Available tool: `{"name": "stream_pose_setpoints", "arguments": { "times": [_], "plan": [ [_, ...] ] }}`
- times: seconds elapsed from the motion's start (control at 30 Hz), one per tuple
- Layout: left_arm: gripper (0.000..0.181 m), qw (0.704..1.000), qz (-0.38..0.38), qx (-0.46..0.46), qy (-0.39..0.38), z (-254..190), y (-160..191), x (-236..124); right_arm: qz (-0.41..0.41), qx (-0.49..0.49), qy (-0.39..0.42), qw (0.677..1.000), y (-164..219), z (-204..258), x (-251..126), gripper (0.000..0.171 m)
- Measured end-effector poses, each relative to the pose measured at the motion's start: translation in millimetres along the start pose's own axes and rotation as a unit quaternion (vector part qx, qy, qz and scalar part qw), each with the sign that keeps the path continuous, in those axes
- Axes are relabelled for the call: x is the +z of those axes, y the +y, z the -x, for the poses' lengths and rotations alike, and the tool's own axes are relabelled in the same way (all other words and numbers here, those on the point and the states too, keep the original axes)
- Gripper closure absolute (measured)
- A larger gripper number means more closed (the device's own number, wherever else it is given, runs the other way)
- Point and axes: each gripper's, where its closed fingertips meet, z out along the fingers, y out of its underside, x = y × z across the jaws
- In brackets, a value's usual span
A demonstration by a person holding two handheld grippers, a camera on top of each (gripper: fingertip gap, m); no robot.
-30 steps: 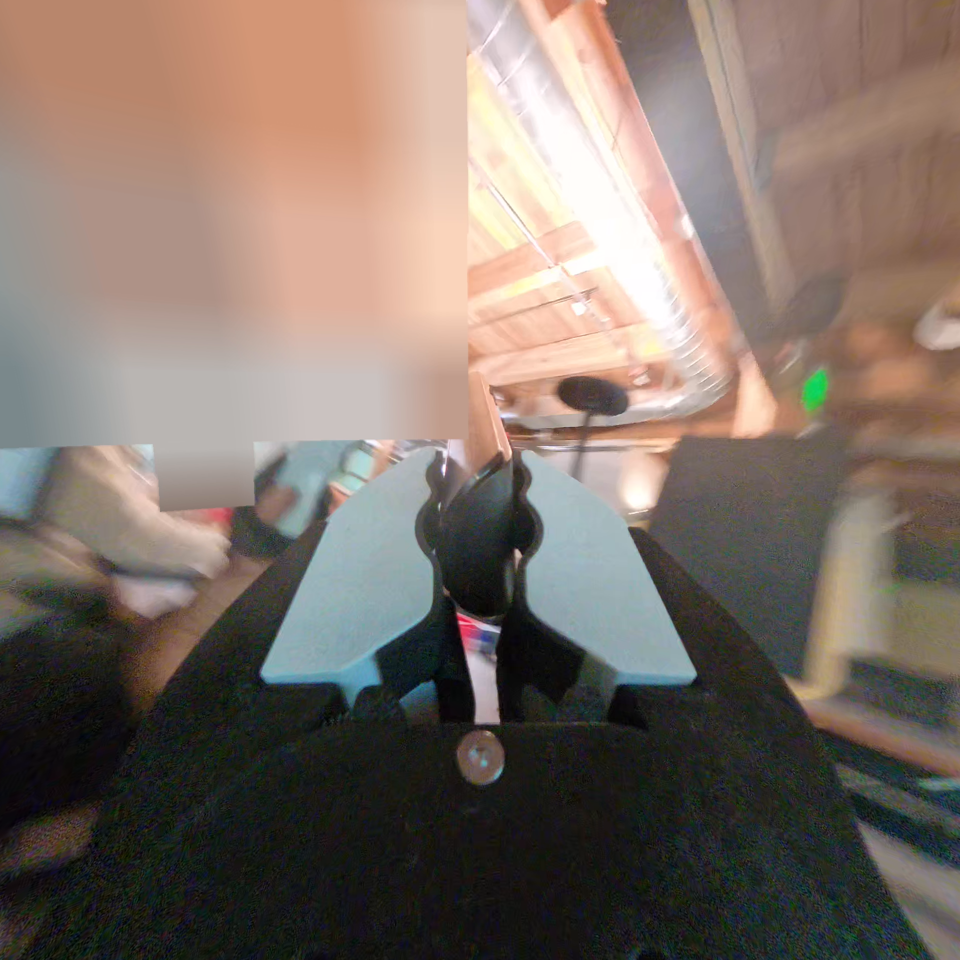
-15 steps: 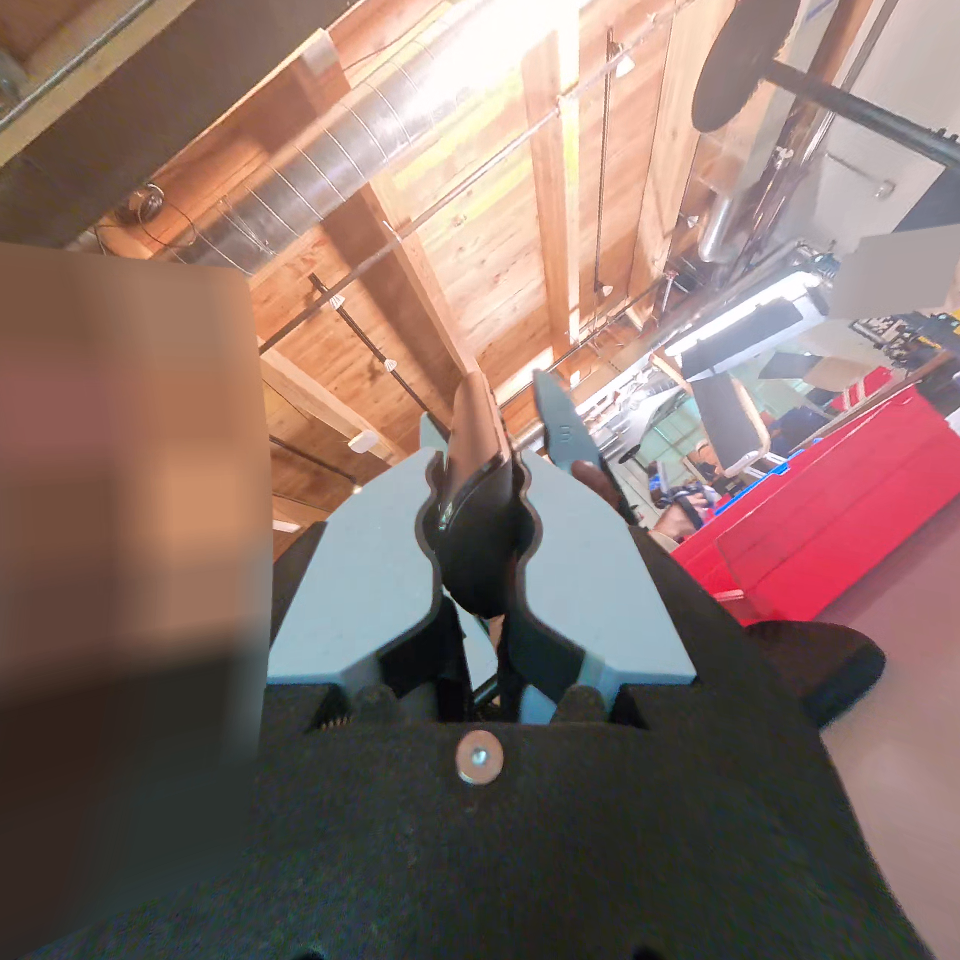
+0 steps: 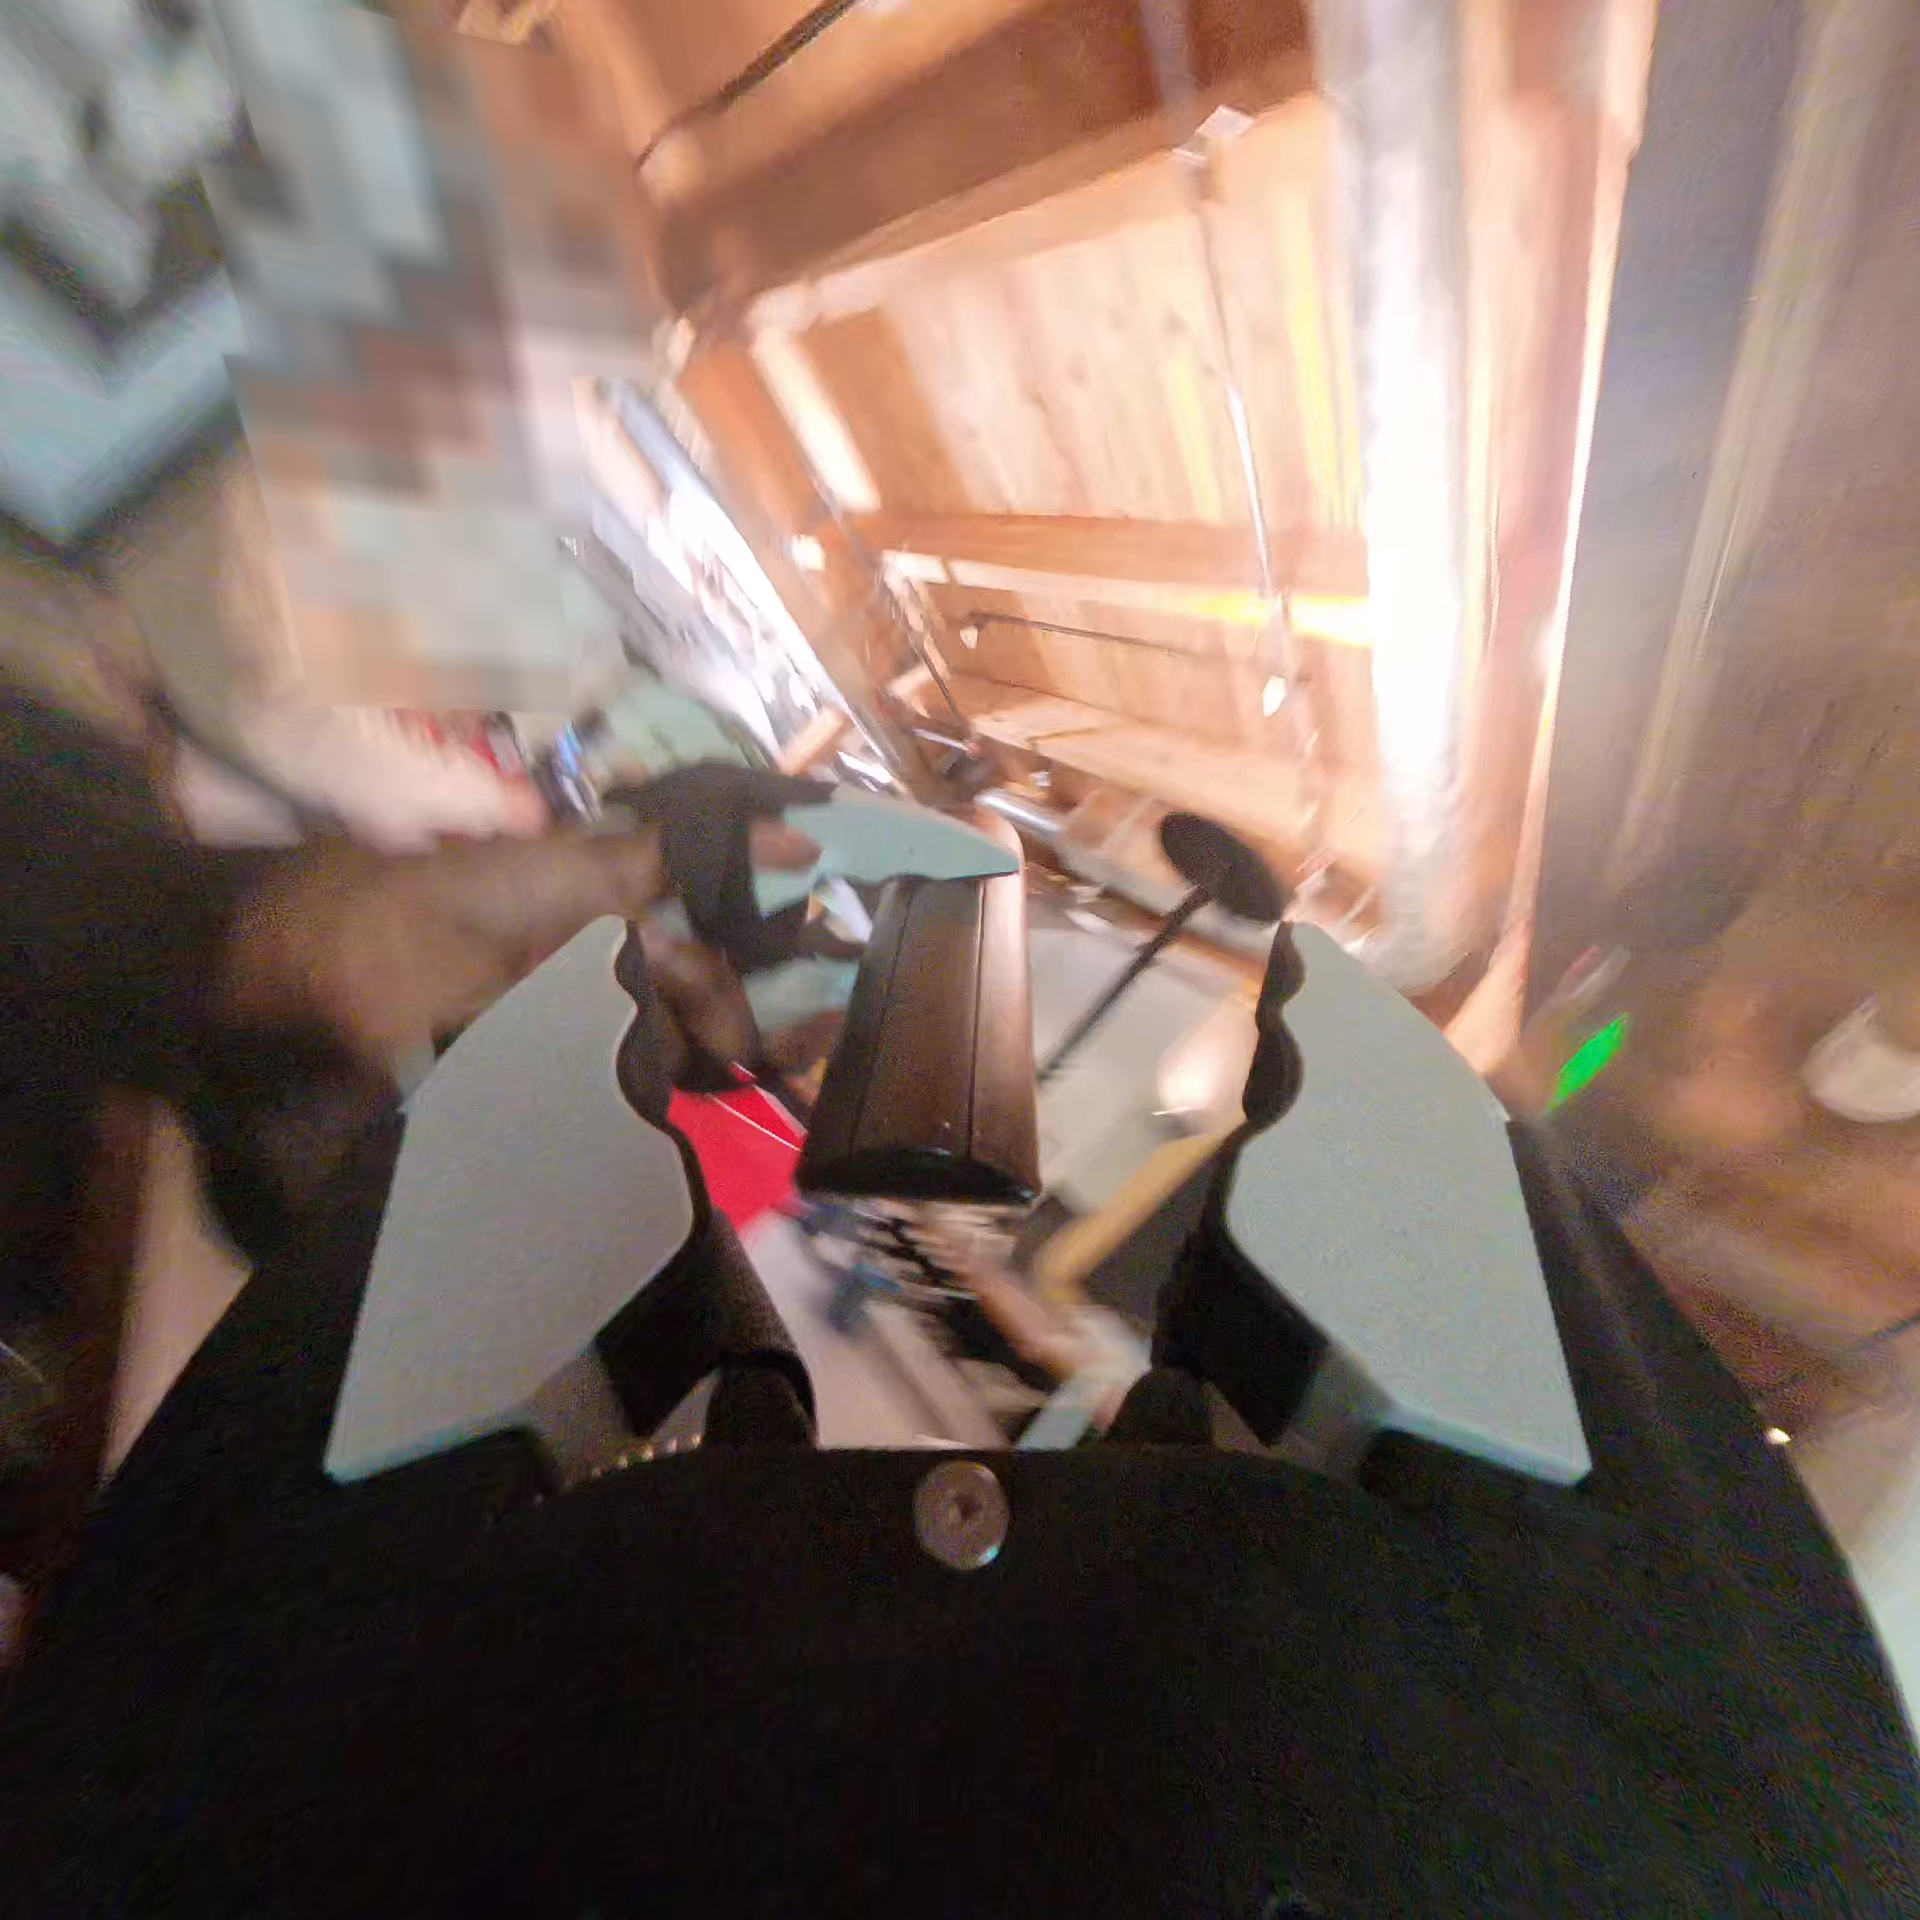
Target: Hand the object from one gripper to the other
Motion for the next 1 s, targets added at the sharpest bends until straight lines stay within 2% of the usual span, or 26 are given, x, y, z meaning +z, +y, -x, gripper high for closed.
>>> {"name": "stream_pose_setpoints", "arguments": {
  "times": [0.03,0.1,0.17,0.37,0.4,0.5,0.57,0.63,0.7,0.8,0.87,0.93,1.0],
  "plan": [
    [0.16,1.0,0.001,-0.003,-0.005,1.0,-0.6,-0.3,0.013,-0.117,-0.019,0.993,1.2,7.9,-2.4,0.061],
    [0.16,1.0,0.003,-0.007,-0.014,3.2,-0.5,-0.5,0.045,-0.317,-0.053,0.946,12.6,21.2,-6.7,0.066],
    [0.16,1.0,0.009,-0.015,-0.02,4.9,3.0,0.2,0.076,-0.437,-0.056,0.894,25.5,23.5,-7.9,0.073],
    [0.16,0.998,0.038,-0.046,-0.032,10.7,24.3,4.2,0.113,-0.546,-0.04,0.829,43.1,19.0,-9.0,0.091],
    [0.16,0.997,0.041,-0.051,-0.035,12.0,27.8,4.7,0.115,-0.554,-0.038,0.824,43.7,18.1,-9.3,0.098],
    [0.159,0.996,0.049,-0.064,-0.039,14.2,35.7,6.0,0.13,-0.581,-0.009,0.804,43.0,9.8,-10.6,0.143],
    [0.158,0.996,0.046,-0.068,-0.039,14.6,35.7,6.1,0.134,-0.587,-0.008,0.798,41.8,9.8,-10.6,0.145],
    [0.152,0.997,0.042,-0.069,-0.017,8.6,34.3,8.2,0.137,-0.545,-0.002,0.827,37.9,8.0,-9.6,0.145],
    [0.136,0.996,0.029,-0.079,0.039,-8.3,29.5,10.7,0.13,-0.462,0.021,0.877,27.5,0.5,-8.3,0.146],
    [0.126,0.995,0.018,-0.057,0.085,-24.3,23.9,10.7,0.106,-0.254,0.07,0.959,8.5,-20.9,-8.1,0.146],
    [0.121,0.996,0.003,-0.014,0.084,-27.0,19.6,9.8,0.07,-0.077,0.094,0.99,-1.7,-35.5,-10.0,0.146],
    [0.117,0.996,-0.011,0.034,0.078,-29.2,16.4,9.0,0.018,0.122,0.106,0.987,-7.6,-49.0,-13.1,0.146],
    [0.114,0.994,-0.016,0.083,0.064,-28.5,16.0,9.1,-0.039,0.334,0.099,0.937,-6.8,-57.9,-15.8,0.144]
  ]
}}
